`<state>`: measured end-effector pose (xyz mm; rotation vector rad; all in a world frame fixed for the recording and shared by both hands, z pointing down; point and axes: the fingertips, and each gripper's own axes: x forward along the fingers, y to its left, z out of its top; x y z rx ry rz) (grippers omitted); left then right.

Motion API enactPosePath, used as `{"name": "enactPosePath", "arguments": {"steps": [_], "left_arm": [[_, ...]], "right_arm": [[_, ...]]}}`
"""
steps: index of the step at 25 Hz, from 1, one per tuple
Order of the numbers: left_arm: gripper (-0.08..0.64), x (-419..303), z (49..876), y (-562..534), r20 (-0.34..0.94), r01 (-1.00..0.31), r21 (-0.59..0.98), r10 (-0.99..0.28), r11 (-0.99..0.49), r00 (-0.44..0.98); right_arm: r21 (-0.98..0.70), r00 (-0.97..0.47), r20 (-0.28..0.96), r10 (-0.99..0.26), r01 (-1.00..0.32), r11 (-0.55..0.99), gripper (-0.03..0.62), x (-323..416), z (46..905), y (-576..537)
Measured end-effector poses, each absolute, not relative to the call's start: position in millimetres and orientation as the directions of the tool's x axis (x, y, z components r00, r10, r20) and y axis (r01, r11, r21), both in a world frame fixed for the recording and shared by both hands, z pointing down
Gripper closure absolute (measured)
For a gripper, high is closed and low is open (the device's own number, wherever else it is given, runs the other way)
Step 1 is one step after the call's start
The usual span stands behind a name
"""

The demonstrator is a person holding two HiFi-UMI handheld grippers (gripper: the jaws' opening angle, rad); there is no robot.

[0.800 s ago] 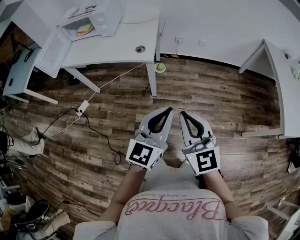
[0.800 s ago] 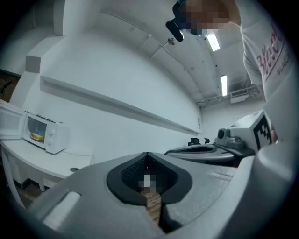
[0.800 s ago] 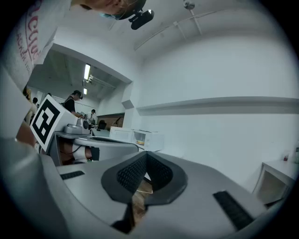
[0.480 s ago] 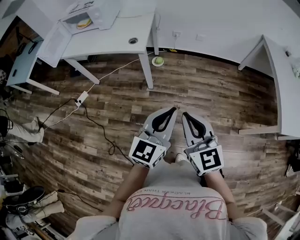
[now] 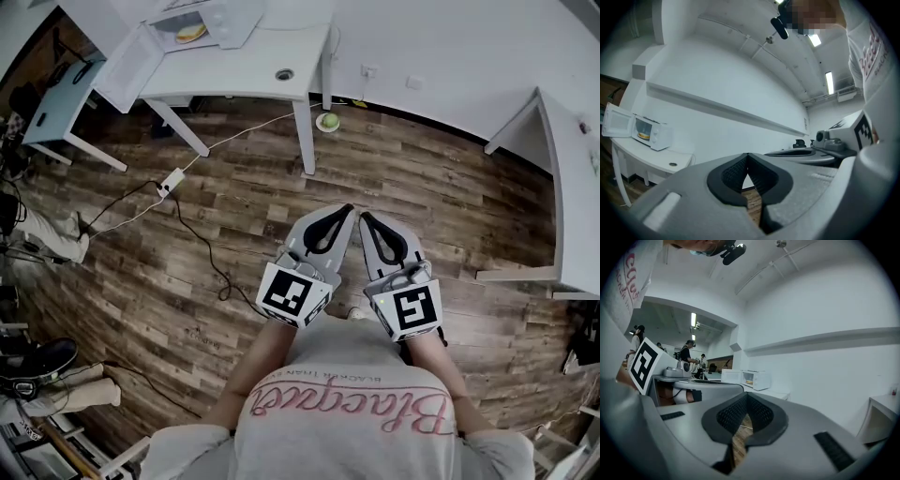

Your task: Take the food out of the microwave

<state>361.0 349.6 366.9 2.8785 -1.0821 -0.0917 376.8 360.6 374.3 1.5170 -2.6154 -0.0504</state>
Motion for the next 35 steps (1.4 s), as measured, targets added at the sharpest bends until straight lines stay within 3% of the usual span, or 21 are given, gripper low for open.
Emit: {"name": "enactPosePath", "arguments": {"steps": [14,35], "left_arm": [[0.557,268.4,362.8,295.2,-0.053,-0.668,0.072,-0.671,-0.741,0.739],[0.557,107.5,366.9,236.2,-0.047,-0.765,0.093,-0.770,-0.637,0.636]], "right_arm": [[0.129,-0.498,0.074,-0.864,-0.854,0.504,0.583,285.8,368.4,313.6],[0.061,-0.614,0.094,-0.783,-0.782,0.621,0.583,139.0,369.9,259.2]]}}
